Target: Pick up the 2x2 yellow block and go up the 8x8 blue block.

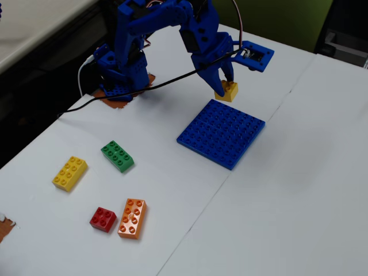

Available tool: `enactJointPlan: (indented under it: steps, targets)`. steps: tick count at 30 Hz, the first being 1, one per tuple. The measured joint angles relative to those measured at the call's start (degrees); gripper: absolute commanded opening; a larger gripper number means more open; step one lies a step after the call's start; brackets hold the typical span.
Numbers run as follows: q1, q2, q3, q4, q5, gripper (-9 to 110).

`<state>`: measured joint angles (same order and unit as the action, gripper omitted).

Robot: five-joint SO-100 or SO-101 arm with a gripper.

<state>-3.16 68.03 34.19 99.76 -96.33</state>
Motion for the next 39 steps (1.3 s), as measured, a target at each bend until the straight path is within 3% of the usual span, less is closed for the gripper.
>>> enactJointPlan:
  steps: [22,39]
  targets:
    - [0.3,0.1,0.0,0.0,4.7,0]
    - [6.7,0.9,0.4,0.0,5.6,0]
